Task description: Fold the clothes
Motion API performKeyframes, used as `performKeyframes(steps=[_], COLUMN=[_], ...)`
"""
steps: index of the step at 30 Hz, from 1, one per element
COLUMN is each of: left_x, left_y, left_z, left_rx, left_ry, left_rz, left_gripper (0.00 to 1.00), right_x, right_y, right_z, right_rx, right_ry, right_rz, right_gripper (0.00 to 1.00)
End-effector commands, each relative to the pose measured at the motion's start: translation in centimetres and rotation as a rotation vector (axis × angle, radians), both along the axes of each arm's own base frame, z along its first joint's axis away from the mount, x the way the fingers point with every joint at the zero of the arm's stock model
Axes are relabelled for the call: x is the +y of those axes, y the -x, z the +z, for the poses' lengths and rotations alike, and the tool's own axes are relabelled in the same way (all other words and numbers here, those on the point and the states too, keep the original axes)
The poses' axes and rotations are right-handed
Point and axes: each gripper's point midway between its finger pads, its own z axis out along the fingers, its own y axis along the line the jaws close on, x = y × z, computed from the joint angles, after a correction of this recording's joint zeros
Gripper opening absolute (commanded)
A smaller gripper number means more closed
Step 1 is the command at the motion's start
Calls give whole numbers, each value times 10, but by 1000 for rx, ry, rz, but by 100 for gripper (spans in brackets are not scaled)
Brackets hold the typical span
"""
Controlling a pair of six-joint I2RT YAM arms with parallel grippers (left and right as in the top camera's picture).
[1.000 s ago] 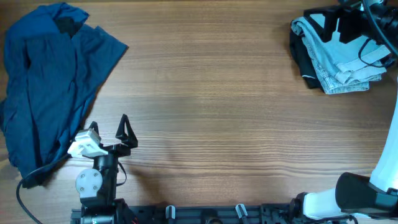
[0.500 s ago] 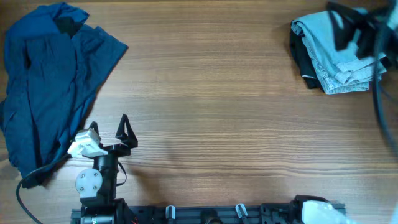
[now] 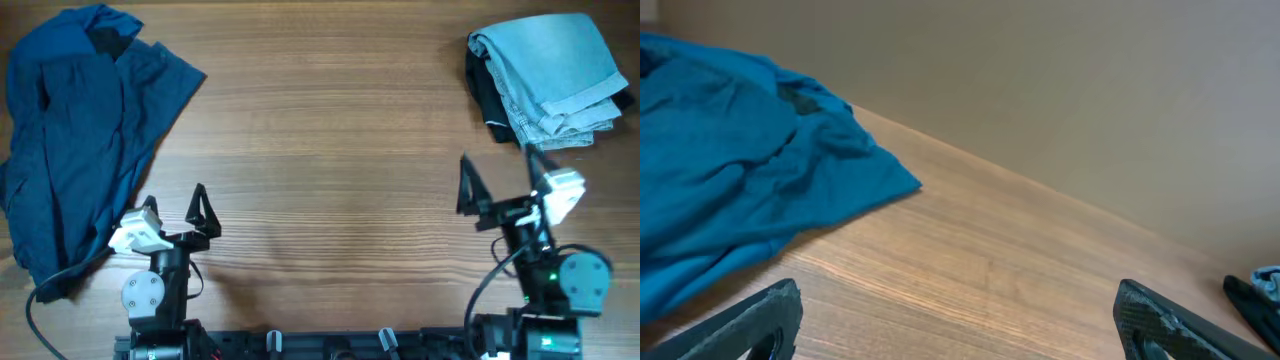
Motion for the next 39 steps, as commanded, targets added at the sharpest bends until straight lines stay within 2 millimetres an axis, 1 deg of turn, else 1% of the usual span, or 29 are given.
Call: performKeyframes(steps=[1,3,6,7,9,11,14,17,21,39], left_x=[1,1,0,1,1,1,1,1,0,1], left_y=[0,0,0,0,0,0,0,0,0,0], left_z=[-2,-2,-2,-2,-2,-2,-2,-2,-2,-2], left_rx=[6,6,6,6,6,6,6,6,6,6], left_ry=[-20,-20,-20,-20,-20,-20,-20,-20,-20,-20], left_rz=[4,4,3,4,4,4,4,4,3,4], left_gripper=[100,100,100,100,100,100,100,100,100,100], right_x=[3,3,-11,-13,-11,-3,-5,-7,-10,-10], right_y=[7,10,7,7,7,7,7,8,8,8], right_z=[-25,-38,-62,-69,-77,-84,-100,-110,-110,-110], right_rx=[-2,-18,-3,6,12,12,58,95,94,94], right_ry=[-39,-41,-175,-195,-184,-121,-119,-118,-104,-105], right_rz=[17,12,-60,-76,-76,-50,-72,-88,-105,-104], right_gripper=[100,100,100,100,100,100,100,100,100,100])
